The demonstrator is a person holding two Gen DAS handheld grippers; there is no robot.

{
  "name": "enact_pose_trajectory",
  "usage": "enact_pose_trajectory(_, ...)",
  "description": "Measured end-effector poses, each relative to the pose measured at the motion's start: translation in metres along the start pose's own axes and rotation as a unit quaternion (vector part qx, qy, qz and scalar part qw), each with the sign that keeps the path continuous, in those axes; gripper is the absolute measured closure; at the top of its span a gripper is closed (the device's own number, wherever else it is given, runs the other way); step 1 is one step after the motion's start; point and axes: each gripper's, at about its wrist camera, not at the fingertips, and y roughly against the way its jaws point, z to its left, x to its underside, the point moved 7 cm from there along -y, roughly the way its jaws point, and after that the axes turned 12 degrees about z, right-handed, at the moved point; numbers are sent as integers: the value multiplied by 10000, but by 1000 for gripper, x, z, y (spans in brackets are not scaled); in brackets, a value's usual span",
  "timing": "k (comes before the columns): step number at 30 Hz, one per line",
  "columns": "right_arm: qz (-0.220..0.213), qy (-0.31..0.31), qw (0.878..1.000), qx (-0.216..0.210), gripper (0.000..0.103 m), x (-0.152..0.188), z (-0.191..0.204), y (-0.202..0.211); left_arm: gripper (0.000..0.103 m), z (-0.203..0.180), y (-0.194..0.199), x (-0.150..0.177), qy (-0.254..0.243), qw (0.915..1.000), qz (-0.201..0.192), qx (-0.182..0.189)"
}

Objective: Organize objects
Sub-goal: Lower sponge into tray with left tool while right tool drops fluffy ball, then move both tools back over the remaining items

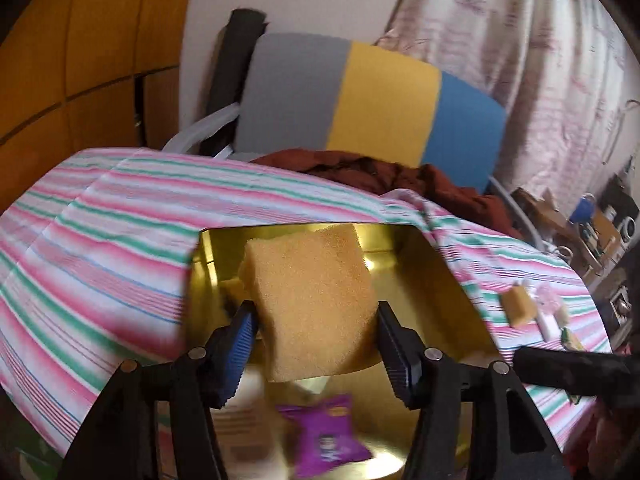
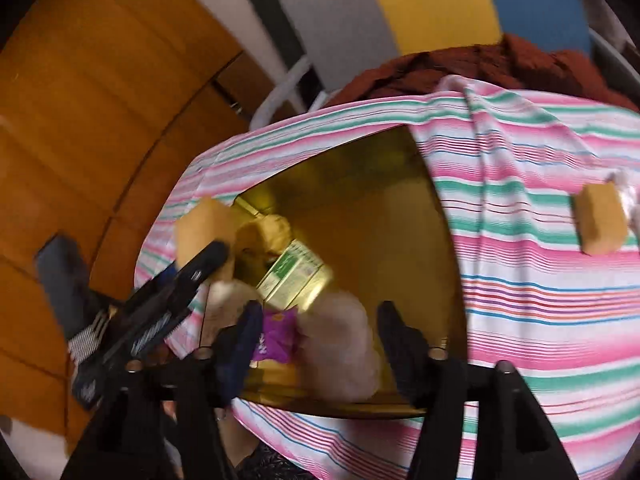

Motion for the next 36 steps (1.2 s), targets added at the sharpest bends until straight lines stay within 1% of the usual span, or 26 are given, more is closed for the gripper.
enact_pose_trajectory(2,61,23,10000,32,36,5,1,-3,42,15,-2,2,217,9997,44,-120)
enact_pose_trajectory(5,131,-45,9999,77,35,12,-4,-9,39,25,-3,9,378,9992,66,-136)
enact_pose_trajectory(7,176,-101,9997,103,33,16,-7,-12,37,22,-8,12,313,9993,107,-168)
enact_pose_trajectory(8,185,-107,9997,123,33,16,-9,-15,35,20,-9,14,240,9995,133,-162)
enact_pose_trajectory(10,196,-88,9996,203,32,19,-8,-15,32,17,-12,14,176,9996,180,-96)
enact_pose_trajectory(12,189,-66,9994,271,29,22,-8,-14,27,15,-11,13,218,9997,136,-18)
enact_pose_trajectory(13,185,-61,9994,299,26,22,-9,-15,21,14,-11,9,224,9997,113,9)
enact_pose_trajectory(15,185,-53,9992,352,25,23,-9,-15,20,13,-3,8,257,9997,-22,48)
enact_pose_trajectory(16,178,-51,9992,368,25,24,-10,-15,20,15,1,7,291,9995,-121,-42)
enact_pose_trajectory(18,159,-65,9991,380,24,25,-11,-15,20,22,8,8,368,9986,-165,-344)
enact_pose_trajectory(21,144,-66,9992,373,22,28,-12,-14,22,27,11,17,351,9977,-58,-580)
enact_pose_trajectory(23,177,-95,9991,377,21,30,-13,-16,33,18,14,24,41,9970,-79,-763)
enact_pose_trajectory(24,192,-99,9990,387,21,31,-13,-17,33,11,14,26,-132,9967,-83,-798)
enact_pose_trajectory(26,220,-97,9989,410,21,33,-15,-19,35,2,10,27,-417,9940,-89,-1009)
enact_pose_trajectory(27,230,-96,9988,429,21,34,-15,-19,36,0,5,25,-495,9925,-26,-1118)
enact_pose_trajectory(29,218,-122,9986,459,21,34,-17,-18,44,1,-13,16,-598,9892,237,-1316)
enact_pose_trajectory(32,147,-155,9987,454,20,34,-19,-12,44,21,-25,-2,-283,9866,326,-1573)
enact_pose_trajectory(34,109,-187,9987,464,19,34,-21,-9,45,35,-32,-11,-75,9861,404,-1611)
enact_pose_trajectory(36,79,-203,9987,469,19,34,-23,-8,45,41,-32,-12,24,9865,434,-1580)
